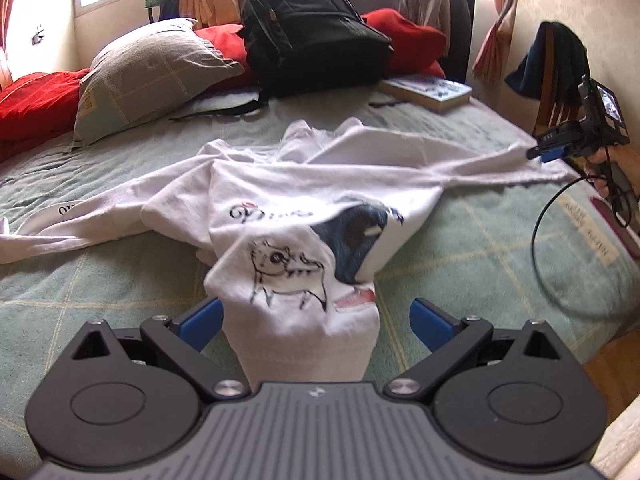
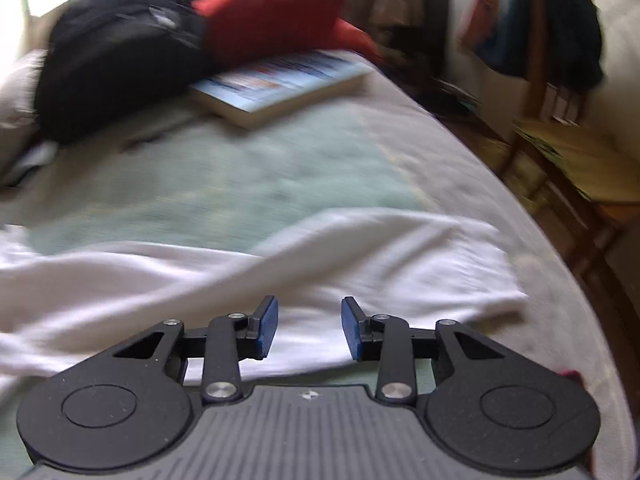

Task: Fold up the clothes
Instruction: 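Release the sleeve with the right gripper and move it over the shirt body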

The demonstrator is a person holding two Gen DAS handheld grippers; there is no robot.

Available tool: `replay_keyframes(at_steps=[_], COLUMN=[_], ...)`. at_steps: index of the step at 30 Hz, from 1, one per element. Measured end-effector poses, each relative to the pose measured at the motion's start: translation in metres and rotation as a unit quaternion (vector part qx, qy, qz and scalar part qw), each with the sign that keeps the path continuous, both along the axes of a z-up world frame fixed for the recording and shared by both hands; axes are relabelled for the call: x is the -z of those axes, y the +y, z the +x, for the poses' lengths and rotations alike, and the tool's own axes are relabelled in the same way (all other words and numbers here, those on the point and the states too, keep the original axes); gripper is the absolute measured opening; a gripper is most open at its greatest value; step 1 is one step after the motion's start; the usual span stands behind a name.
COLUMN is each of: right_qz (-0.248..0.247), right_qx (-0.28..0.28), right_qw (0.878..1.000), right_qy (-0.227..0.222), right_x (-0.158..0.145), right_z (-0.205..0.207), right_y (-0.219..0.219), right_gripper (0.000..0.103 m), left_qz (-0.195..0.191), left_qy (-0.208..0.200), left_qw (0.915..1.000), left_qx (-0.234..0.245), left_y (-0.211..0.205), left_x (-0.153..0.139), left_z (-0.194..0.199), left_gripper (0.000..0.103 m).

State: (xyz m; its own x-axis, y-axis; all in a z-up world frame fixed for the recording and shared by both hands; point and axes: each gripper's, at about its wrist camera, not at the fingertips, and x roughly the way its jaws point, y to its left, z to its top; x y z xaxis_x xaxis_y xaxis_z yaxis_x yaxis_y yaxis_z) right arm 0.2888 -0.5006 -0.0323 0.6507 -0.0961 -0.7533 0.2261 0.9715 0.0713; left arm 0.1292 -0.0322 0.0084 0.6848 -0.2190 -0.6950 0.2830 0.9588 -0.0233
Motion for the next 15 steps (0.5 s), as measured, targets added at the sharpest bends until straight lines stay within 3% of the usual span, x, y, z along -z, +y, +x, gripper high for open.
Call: replay_keyframes(at_steps=[5, 11, 15], right_qz=[0.025, 0.072, 0.078], right_qx=[-0.121, -0.25, -0.307], right_qw=[0.992, 0.965, 0.948], right_qy=[-0.036, -0.04, -0.029], right_x=[-0.027, -0.036, -0.03], right_z=[0.006, 0.026, 0.034], right_y=[0.077, 0.167, 0.214], right_gripper=[0.046, 0.046, 0.046], left_qz=[-0.007, -0.013, -0.026], left_qy=[-0.003, 0.001, 0.004], left_qw=[0.9999, 0.9992, 0.9981], left_qx=[-0.015, -0.039, -0.056], left_y=[0.013, 0.033, 0.051], left_x=[0.0, 0.004, 0.007], left_z=[0.001, 0.0, 0.002], left_gripper=[0.099, 0.099, 0.099])
